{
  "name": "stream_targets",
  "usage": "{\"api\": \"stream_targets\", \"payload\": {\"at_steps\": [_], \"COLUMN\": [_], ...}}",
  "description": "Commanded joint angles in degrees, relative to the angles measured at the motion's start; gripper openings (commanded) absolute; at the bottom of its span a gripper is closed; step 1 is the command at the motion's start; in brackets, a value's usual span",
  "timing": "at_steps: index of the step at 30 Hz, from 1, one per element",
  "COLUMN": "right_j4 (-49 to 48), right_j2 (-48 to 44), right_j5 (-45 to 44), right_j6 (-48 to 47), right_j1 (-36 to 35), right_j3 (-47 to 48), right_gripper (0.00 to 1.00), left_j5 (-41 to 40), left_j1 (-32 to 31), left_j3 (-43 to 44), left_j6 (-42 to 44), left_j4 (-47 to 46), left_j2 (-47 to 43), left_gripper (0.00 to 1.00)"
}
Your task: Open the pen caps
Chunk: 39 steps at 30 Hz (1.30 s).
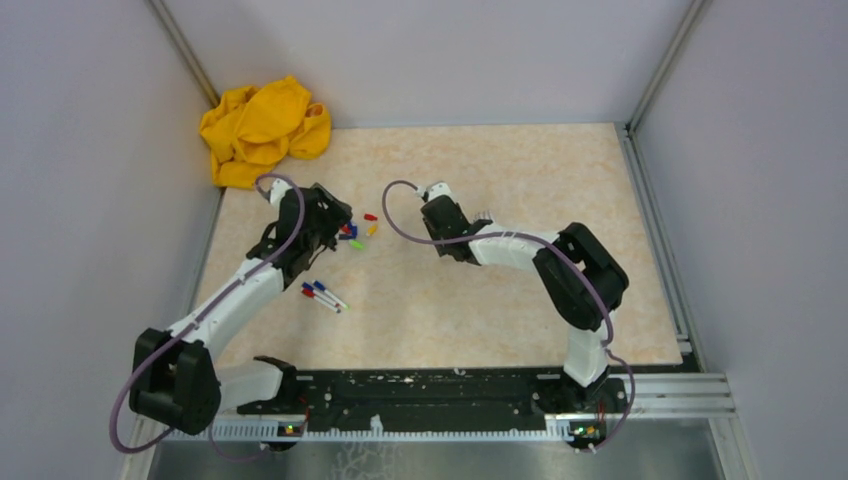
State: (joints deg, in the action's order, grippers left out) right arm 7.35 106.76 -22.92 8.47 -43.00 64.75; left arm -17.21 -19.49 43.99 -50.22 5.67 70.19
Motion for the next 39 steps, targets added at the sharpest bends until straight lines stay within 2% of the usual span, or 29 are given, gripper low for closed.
{"api": "stream_targets", "payload": {"at_steps": [1,12,21,31,39], "right_j4": [-1.0,1.5,2.0,4.0,6.2], "right_j2": [-5.4,-5.1,2.9,9.8,13.6], "right_j5": [1.0,7.7,13.4,18.0,18.4], "right_j6": [-2.4,-3.3,-2.9,-2.9,-3.7], "right_j1": [-2.1,-9.3,-16.8,-21.9,-24.4], "right_j3": [2.9,8.5,15.6,22.8,26.8], "right_gripper": [0.44,0.44,0.43,0.42,0.41], "left_j5": [-3.9,-10.9,-13.4,-13.5,-13.7], "left_j1": [0.3,0.3,0.3,0.2,0.2], "left_j3": [2.4,6.1,6.1,7.9,8.7], "left_j6": [1.1,2.9,2.9,3.4,3.9], "left_j4": [2.3,5.3,4.0,4.4,4.7], "left_j2": [-4.9,-19.9,-29.7,-32.2,-32.4], "left_gripper": [0.83,0.87,0.88,0.89,0.89]}}
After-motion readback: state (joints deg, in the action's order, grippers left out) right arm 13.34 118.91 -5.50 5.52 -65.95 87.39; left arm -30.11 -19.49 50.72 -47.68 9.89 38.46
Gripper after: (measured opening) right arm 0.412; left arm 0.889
